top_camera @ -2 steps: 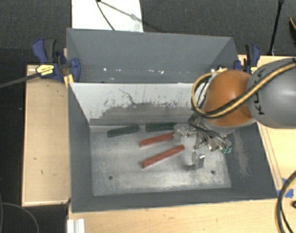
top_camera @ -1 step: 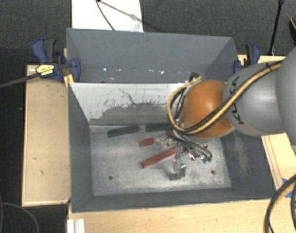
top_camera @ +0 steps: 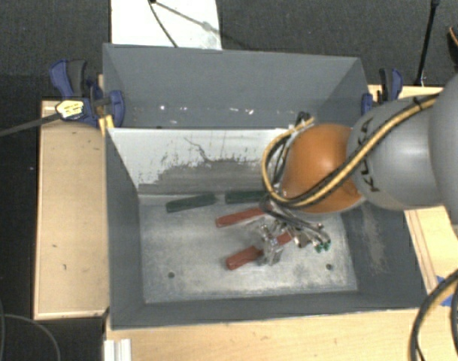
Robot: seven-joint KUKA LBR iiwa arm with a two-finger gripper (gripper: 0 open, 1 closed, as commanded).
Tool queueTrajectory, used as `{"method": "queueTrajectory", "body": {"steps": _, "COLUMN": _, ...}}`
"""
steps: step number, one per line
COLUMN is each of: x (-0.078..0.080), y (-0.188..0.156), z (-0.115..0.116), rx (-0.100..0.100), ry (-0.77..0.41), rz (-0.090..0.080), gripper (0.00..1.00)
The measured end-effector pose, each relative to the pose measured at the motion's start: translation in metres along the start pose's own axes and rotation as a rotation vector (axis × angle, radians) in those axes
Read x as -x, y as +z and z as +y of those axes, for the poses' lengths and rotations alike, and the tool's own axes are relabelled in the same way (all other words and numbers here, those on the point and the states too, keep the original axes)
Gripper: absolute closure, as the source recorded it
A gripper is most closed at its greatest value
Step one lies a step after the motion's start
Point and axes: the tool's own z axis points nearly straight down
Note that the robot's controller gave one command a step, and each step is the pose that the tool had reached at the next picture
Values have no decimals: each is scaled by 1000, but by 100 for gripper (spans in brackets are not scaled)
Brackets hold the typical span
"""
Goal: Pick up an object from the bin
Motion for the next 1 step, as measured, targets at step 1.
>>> {"method": "queueTrajectory", "body": {"steps": 1, "x": 2, "y": -143, "z": 8, "rx": -4, "ry": 17, "rz": -10, "gripper": 100}}
